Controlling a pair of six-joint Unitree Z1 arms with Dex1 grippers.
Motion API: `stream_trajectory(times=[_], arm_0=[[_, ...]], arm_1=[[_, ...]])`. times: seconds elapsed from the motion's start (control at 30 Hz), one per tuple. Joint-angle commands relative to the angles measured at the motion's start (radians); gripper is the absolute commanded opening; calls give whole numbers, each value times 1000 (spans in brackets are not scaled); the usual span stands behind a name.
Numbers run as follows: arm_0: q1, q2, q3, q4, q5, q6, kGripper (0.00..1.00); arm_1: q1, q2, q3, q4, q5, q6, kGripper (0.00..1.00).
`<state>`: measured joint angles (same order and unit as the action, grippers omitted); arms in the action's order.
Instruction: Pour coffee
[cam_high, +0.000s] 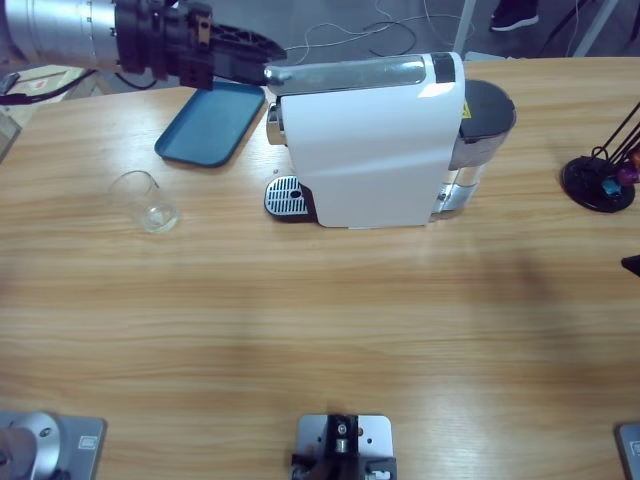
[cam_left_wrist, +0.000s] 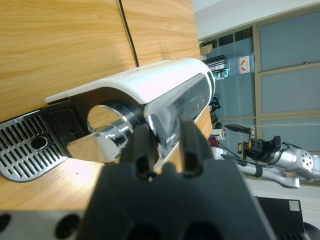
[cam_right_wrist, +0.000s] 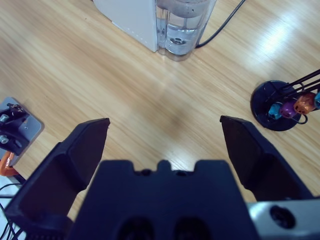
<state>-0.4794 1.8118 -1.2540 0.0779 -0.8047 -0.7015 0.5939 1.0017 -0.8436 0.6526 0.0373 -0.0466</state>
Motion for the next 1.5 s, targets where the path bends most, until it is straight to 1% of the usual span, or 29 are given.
stream_trajectory(times=[0.03, 0.17, 0.23, 0.33, 0.37, 0.4, 0.43, 0.47, 0.57, 0.63, 0.7, 0.73, 0.8, 0.83, 0.87, 0.93, 1.03, 1.13, 1.3, 1.5], arm_0=[[-48, -22, -1, -33, -34, -30, 0], [-74, -78, -48, -46, -34, -67, 0], [-78, -113, -90, -43, -20, -97, 0], [-86, -186, -154, -14, 64, -124, 0], [-95, -217, -166, 2, 113, -108, 56], [-106, -251, -176, 41, 176, -76, 548], [-118, -291, -171, 84, 252, 12, 935], [-123, -319, -153, 110, 295, 124, 989], [-131, -421, -28, 128, 357, 500, 991], [-150, -499, 38, 232, 439, 702, 991], [-172, -550, 86, 364, 549, 840, 991], [-177, -573, 124, 406, 642, 871, 991], [-184, -586, 191, 427, 839, 880, 991], [-187, -588, 225, 429, 888, 882, 991], [-201, -593, 263, 427, 905, 897, 997], [-237, -626, 315, 430, 908, 908, 1000], [-243, -687, 359, 421, 892, 830, 1000], [-245, -688, 372, 419, 895, 776, 1000], [-245, -683, 369, 413, 896, 763, 1000], [-245, -681, 374, 413, 891, 742, 1000]], arm_1=[[10, 15, 24, -8, -20, 5, 991], [10, -14, 33, -14, -24, 5, 974], [10, -24, 37, -15, -25, 5, 919], [10, -24, 36, -14, -25, 5, 922], [10, -21, 35, -14, -25, 5, 941], [10, -20, 36, -17, -25, 6, 985], [10, -23, 39, -22, -26, 10, 1000], [10, -26, 43, -30, -27, 13, 1000], [9, 1, 47, -45, -50, 21, 1000], [-16, 26, 48, -59, -85, 24, 1000], [-112, 38, 44, -81, -129, 40, 986], [-178, 39, 42, -95, -151, 50, 953], [-309, 60, 50, -138, -175, 58, 804], [-356, 82, 55, -158, -173, 60, 721], [-387, 101, 60, -181, -176, 60, 645], [-419, 121, 65, -246, -185, 60, 558], [-457, 184, 49, -304, -222, 71, 549], [-483, 257, 47, -360, -220, 100, 549], [-505, 304, 40, -401, -204, 122, 549], [-511, 321, 46, -409, -206, 122, 547]])
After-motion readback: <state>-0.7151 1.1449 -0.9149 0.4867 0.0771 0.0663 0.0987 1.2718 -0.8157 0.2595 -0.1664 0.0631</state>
